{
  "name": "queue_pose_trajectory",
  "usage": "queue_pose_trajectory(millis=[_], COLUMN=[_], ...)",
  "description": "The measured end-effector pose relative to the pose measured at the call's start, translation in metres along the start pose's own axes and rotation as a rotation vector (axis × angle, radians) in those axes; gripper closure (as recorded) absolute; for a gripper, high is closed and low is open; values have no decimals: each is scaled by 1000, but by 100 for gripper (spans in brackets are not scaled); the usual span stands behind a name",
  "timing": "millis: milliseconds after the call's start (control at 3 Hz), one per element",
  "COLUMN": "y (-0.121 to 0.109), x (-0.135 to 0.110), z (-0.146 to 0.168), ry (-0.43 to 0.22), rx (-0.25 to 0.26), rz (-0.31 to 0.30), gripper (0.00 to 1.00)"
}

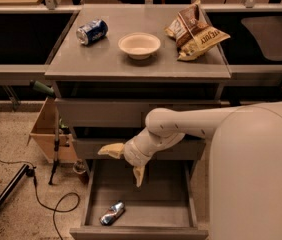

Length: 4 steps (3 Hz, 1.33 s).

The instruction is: Pick redbull can from bottom drawer and place on counter

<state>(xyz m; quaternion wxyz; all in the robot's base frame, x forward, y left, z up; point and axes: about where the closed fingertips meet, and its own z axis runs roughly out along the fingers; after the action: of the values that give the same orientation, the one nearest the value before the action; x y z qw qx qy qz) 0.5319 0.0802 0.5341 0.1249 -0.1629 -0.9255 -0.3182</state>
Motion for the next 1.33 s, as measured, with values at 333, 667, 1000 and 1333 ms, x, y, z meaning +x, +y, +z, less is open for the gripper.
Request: queue_pose_trajectory(millis=[333,667,1000,1333], y=[0,2,-12,-35], x=[0,-6,-21,-37], z=[0,8,39,96], ry=[0,-63,-91,-107], rx=[0,-6,-14,-31], rz=[0,12,45,77], gripper=[0,0,0,0])
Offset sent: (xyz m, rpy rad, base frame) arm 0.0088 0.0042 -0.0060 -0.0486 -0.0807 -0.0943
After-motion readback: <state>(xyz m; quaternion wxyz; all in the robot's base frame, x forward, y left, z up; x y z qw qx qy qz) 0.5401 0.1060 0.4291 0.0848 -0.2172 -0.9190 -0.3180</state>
